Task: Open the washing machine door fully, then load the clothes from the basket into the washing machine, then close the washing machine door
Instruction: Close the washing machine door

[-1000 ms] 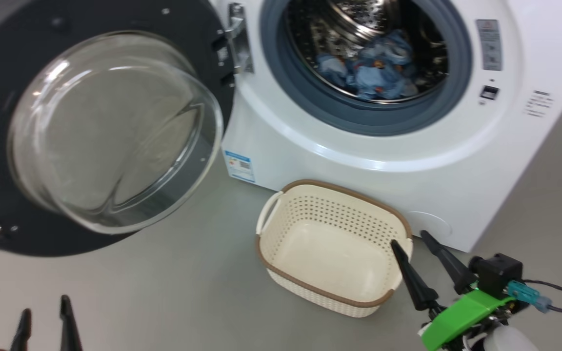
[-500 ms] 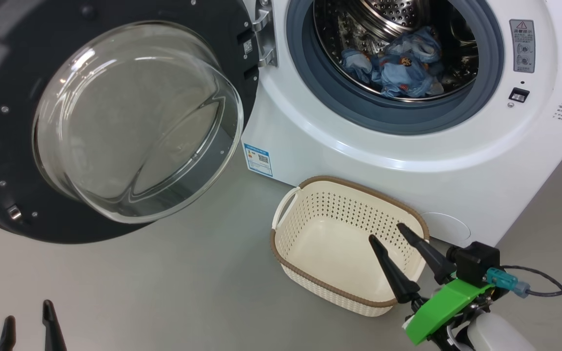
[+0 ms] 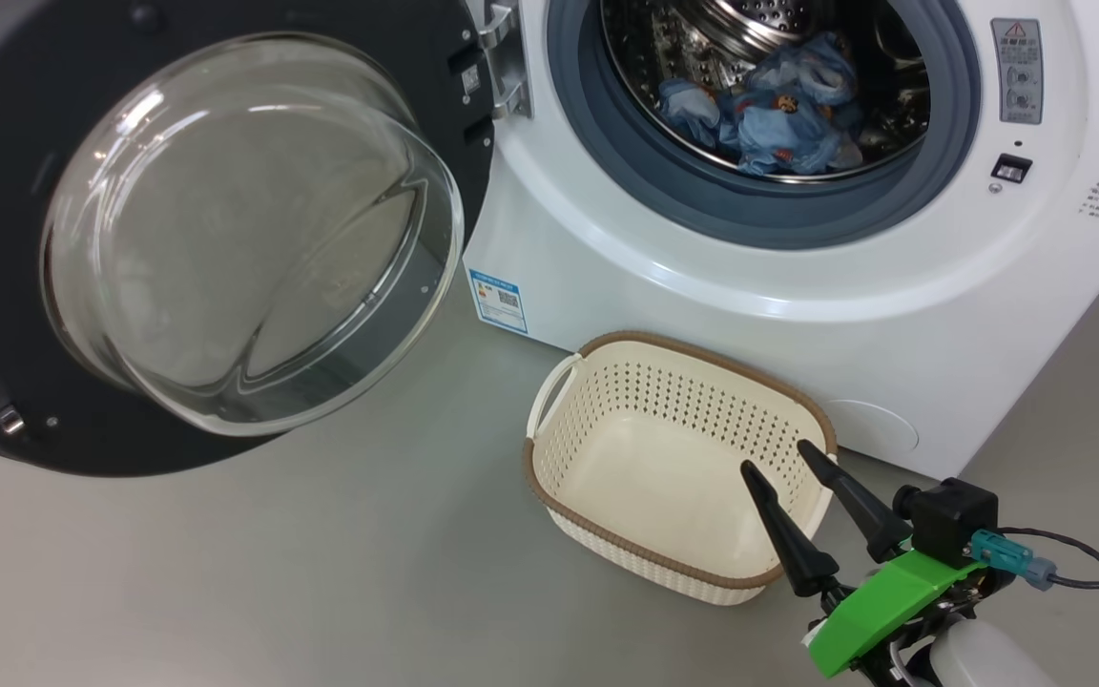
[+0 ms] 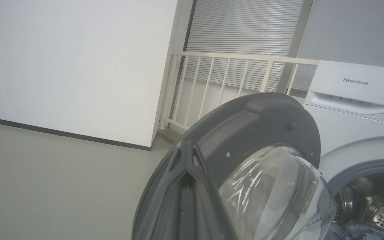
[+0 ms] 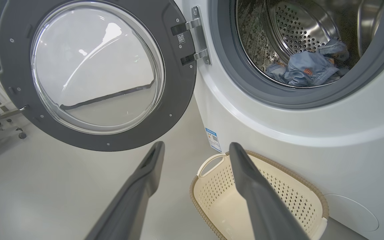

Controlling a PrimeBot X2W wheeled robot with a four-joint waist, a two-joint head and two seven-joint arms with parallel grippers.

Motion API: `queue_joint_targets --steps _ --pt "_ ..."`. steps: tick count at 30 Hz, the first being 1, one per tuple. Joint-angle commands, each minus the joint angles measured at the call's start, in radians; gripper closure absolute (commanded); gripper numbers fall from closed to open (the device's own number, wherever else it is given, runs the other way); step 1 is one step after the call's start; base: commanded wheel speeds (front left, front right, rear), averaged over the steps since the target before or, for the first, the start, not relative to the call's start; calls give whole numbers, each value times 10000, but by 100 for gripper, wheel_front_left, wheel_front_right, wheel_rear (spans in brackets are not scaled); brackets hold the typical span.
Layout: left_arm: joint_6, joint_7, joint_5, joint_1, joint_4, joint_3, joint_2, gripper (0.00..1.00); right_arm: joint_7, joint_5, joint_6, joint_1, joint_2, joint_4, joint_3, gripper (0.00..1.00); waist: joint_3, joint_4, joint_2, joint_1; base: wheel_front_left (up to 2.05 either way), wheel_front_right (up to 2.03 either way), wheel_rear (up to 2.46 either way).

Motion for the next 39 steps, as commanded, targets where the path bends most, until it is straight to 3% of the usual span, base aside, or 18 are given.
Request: queue_joint_targets --steps 1,4,7,9,14,20,26,39 --pt "-24 -57 -159 -530 -78 318 594 100 -51 -3 16 28 -7 -270 122 0 92 -30 0 0 0 0 0" --pt "-25 -57 -1524 -1628 1103 109 1802 100 -51 -73 16 120 -21 -318 -85 0 190 -66 0 0 0 0 0" --pt "-25 131 -3214 -2691 2482 -110 2656 100 -51 -178 16 213 -35 -398 -217 0 310 -150 0 0 0 0 0" --pt "-25 537 -4388 -3341 3448 -68 3109 100 -51 -243 16 173 -61 -449 -248 0 464 -280 0 0 0 0 0" --pt "-26 2055 -6116 -4392 5219 -483 4045 100 -51 -346 16 -31 -206 -535 -272 0 880 -554 0 0 0 0 0" --pt "-26 3974 -7432 -4869 5920 -1061 4515 100 -51 -443 16 -196 -308 -592 -278 0 1319 -738 0 0 0 0 0" --pt "-26 4668 -8003 -5008 6168 -1297 4774 100 -51 -514 16 -365 -424 -664 -224 0 1694 -862 0 0 0 0 0" --pt "-26 5460 -8493 -4987 6013 -1823 4676 100 -51 -555 16 -715 -452 -626 -158 0 1960 -952 0 0 0 0 0"
